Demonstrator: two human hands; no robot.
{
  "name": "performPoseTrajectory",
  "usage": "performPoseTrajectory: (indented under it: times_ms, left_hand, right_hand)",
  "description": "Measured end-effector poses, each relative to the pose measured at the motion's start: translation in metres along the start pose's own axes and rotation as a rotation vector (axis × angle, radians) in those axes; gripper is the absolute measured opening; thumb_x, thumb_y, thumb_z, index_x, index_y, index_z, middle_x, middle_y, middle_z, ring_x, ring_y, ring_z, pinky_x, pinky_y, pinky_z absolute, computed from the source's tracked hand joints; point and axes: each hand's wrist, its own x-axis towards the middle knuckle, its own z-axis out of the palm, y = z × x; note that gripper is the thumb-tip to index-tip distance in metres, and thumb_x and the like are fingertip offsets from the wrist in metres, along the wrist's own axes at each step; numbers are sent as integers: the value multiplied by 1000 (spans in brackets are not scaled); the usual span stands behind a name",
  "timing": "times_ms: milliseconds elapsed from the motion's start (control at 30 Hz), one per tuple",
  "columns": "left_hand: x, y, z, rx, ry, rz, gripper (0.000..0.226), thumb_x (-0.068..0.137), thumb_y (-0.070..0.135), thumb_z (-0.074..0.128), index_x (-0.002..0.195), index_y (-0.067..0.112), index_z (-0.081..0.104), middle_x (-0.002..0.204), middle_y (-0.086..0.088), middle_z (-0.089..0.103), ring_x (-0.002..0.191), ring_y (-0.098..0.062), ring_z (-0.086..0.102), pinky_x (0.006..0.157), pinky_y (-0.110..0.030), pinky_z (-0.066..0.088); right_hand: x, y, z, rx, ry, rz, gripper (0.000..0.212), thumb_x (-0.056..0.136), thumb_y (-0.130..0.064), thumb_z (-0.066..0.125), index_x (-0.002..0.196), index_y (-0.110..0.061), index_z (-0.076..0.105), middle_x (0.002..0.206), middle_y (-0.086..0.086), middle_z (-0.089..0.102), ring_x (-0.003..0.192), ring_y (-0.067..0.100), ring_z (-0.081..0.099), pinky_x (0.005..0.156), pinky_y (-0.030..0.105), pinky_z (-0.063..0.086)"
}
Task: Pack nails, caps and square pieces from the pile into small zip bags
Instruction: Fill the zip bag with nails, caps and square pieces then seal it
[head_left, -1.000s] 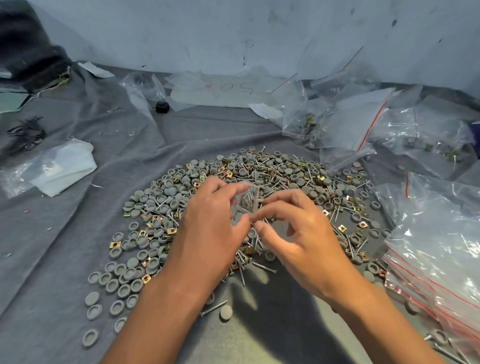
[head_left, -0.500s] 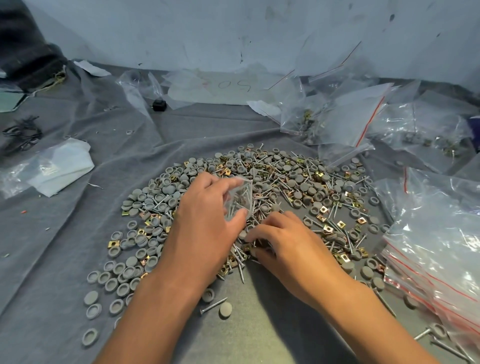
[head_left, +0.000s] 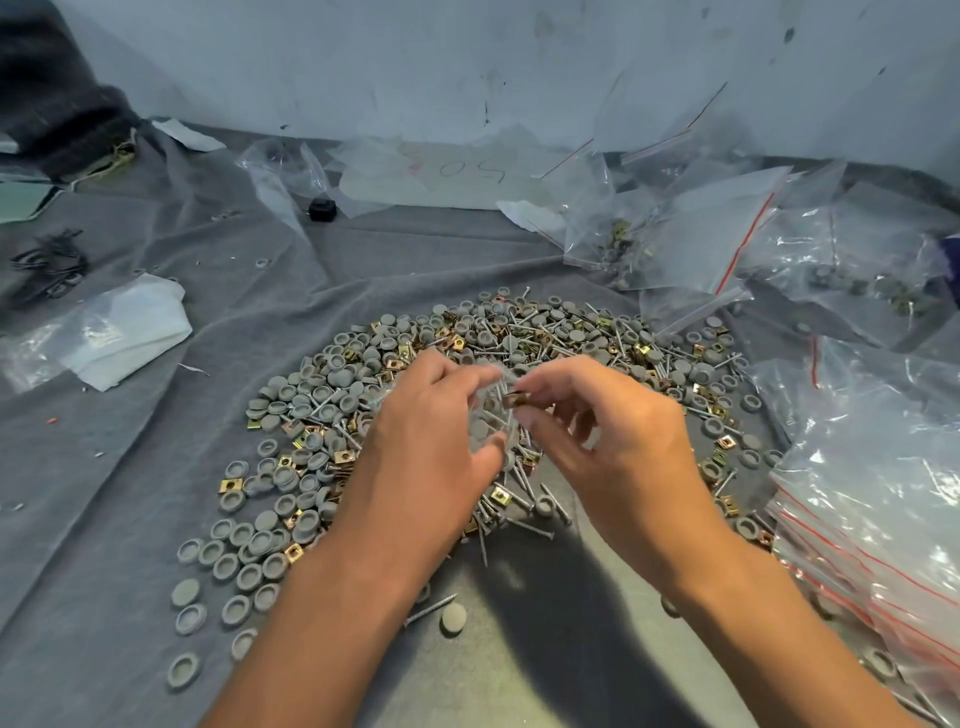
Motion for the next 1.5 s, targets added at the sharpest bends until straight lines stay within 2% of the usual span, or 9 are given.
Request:
performPoseTrajectory:
  times_ms: [167,267,400,600,833,967,1233,1367,1500]
  left_hand:
    - [0,-4,-2,-19,30,-25,56,81,30,80,132,37,59,96,25,42,89,12,46,66,-6,40]
    - [1,-5,-5,-30,59,-46,54,82,31,78,132,38,58,95,25,42,86,11,47,64,-7,41]
    - [0,-4,-5,-33,59,-48,53,84,31,76,133,38,57,95,25,41,88,14,45,74,-1,40]
    - [1,-3,-5,-24,76,-58,52,84,29,77,133,35,59,95,24,43,84,11,46,81,3,34]
    - [0,-4,-6,-13,62,-60,53,85,30,77,134,35,58,97,22,43,87,14,45,70,-2,40]
    - [0,-4,-7,-14,59,-60,53,85,30,77,134,34,59,101,20,45,87,11,47,66,-5,40]
    - [0,-1,-8,-19,51,-67,53,86,31,76,135,35,57,98,21,43,86,11,46,70,-4,41]
    - [0,0,-7,-15,41,-61,53,85,31,75,135,34,57,97,22,42,85,10,46,71,-1,41]
    - [-1,0,-5,-10,25,-50,54,84,30,76,135,34,56,95,25,40,85,12,44,74,0,40]
  right_hand:
    - [-4,6,7,11,-22,25,19,86,-20,76,103,-23,68,89,-21,63,79,-8,57,71,4,41]
    - [-13,16,7,-100,-280,110,18,88,-26,75,99,-35,63,88,-22,58,82,-3,54,72,16,46]
    - [-22,18,13,-362,-547,54,25,95,-46,60,121,-45,60,109,-20,56,104,6,49,86,30,50]
    - [-23,18,14,-408,-529,-21,18,104,-41,44,116,-39,57,108,-16,51,99,10,47,80,31,50]
    - [-19,13,14,-42,-420,174,16,99,-20,53,100,-35,47,83,-10,58,73,9,54,64,24,46]
    - [-21,6,14,-202,-526,126,21,95,-34,40,102,-33,60,101,-10,53,85,8,56,74,31,52]
    - [-24,5,21,-223,-517,153,13,97,-37,54,100,-30,65,99,-12,52,90,8,52,80,29,49]
    - [-18,10,12,-202,-452,196,15,97,-44,48,100,-35,59,101,-19,50,89,-5,48,81,10,41]
    - [-7,7,-8,-63,-307,220,16,96,-45,52,90,-32,59,86,-18,55,84,-3,52,72,9,39]
